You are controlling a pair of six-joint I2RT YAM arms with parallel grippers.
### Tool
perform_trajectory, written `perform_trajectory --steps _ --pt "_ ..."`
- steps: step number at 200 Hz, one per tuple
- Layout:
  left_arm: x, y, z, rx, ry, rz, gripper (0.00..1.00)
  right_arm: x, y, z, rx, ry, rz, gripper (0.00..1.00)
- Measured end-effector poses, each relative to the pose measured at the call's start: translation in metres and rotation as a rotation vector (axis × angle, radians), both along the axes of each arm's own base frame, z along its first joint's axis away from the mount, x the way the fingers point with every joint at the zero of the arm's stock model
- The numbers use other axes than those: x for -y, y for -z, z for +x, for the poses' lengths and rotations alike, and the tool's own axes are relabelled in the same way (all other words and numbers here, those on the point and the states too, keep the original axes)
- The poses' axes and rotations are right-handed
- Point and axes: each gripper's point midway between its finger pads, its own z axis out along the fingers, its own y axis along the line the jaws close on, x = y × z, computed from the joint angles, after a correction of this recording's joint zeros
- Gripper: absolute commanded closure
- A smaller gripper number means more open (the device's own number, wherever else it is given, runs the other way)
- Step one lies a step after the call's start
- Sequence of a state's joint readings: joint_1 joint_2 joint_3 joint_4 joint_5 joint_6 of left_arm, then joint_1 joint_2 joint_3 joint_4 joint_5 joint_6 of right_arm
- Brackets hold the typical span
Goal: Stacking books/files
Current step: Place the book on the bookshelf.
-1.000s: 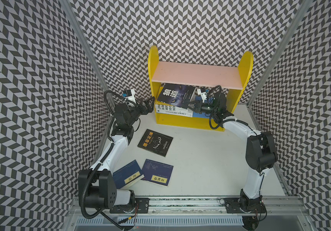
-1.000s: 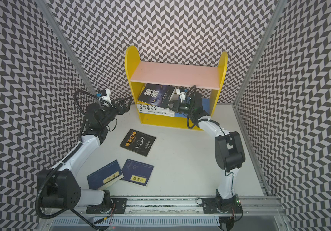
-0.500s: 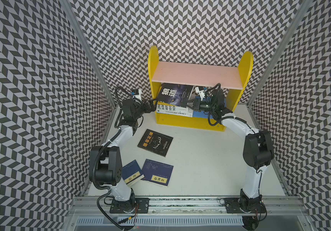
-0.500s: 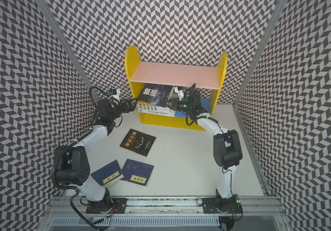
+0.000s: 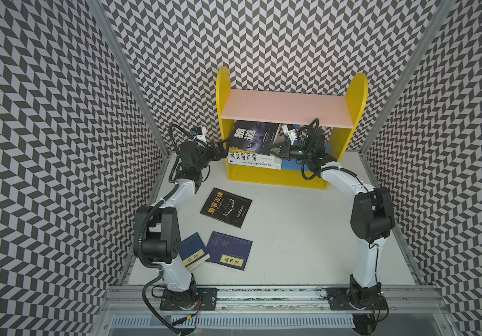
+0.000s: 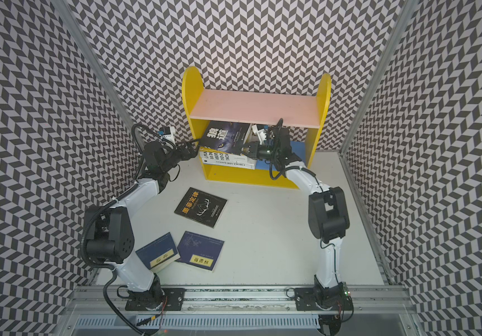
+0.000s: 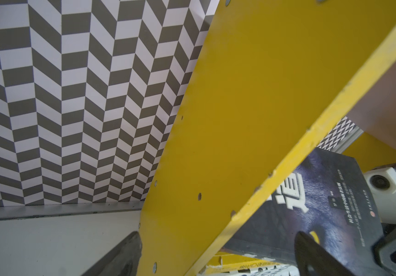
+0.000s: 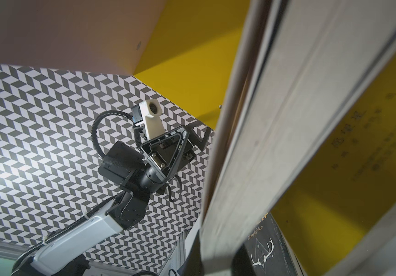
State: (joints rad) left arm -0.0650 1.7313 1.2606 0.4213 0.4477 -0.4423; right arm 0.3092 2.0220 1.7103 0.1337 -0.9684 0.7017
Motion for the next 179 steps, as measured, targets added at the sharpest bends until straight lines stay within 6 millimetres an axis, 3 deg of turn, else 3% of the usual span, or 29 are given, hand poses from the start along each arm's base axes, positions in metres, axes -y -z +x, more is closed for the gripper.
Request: perform_trajectory --steps 39,82,179 --pt "0.006 0.0 0.008 -0.005 -0.023 0.007 0.0 0.0 0.0 0.002 0.0 -0.012 -0.002 0.96" --pt "0.013 0.014 0.011 -0.045 -0.045 0.017 0.0 0.0 0.002 0.002 0.001 -0.021 -0.009 0.96" --pt "0.011 0.018 0.013 -0.055 -0.067 0.021 0.0 0.006 0.004 0.002 0.001 -0.031 -0.007 0.96"
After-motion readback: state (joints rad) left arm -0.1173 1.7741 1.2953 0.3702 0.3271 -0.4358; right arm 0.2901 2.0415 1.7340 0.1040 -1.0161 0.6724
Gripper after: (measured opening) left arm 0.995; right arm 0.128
